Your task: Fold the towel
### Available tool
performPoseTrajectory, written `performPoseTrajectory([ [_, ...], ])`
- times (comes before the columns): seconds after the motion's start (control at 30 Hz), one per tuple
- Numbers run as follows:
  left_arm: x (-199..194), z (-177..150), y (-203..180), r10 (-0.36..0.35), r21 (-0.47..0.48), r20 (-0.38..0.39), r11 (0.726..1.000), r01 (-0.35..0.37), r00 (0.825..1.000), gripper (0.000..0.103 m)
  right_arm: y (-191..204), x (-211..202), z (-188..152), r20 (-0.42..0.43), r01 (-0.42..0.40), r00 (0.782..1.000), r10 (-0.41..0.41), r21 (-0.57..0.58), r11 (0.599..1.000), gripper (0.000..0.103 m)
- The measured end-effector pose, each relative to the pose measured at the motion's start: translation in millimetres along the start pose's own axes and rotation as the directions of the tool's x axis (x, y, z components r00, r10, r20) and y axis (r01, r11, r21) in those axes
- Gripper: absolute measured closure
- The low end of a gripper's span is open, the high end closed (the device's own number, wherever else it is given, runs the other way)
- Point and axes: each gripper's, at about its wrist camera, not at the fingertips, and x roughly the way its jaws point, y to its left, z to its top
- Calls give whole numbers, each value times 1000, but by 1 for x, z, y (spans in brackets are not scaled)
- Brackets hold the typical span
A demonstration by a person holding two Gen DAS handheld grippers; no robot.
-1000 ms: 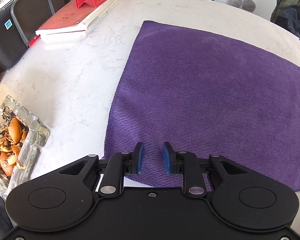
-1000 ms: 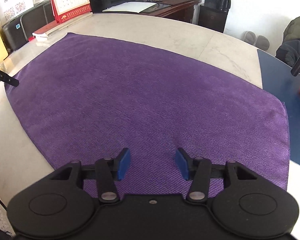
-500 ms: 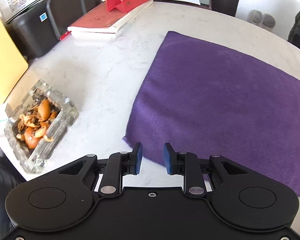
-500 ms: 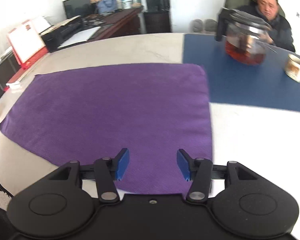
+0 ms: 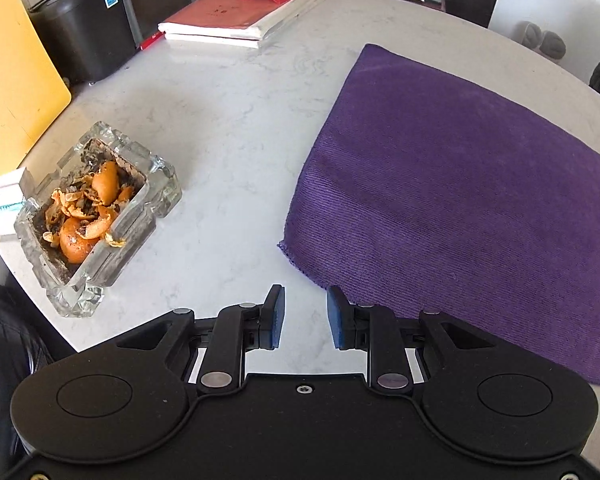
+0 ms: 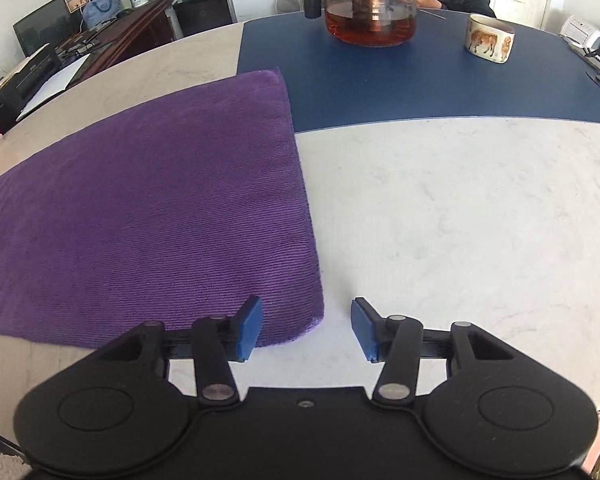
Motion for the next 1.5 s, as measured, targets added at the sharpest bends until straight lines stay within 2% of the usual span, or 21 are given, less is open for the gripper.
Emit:
performPoseTrajectory([
  [0.7,34,21,30,-126,-1,27,992,126,992,77,19,7,13,-83,76,993,-79,-39,996,57],
  [0.97,35,23,18,-96,62,11,993,96,995,78,20,7,12,-79,87,993,-89,-28,996,58],
  [1.07,35,23,18,-99,61,6,993,99,995,81,20,7,11,-77,88,993,-89,-26,996,58],
  [1.27,35,27,18,-119,40,-19,992,120,993,98,21,6,9,-75,84,994,-86,-30,996,61],
  [1.5,35,29,16,-124,31,-20,992,124,992,99,19,3,5,-71,81,994,-83,-29,996,75],
])
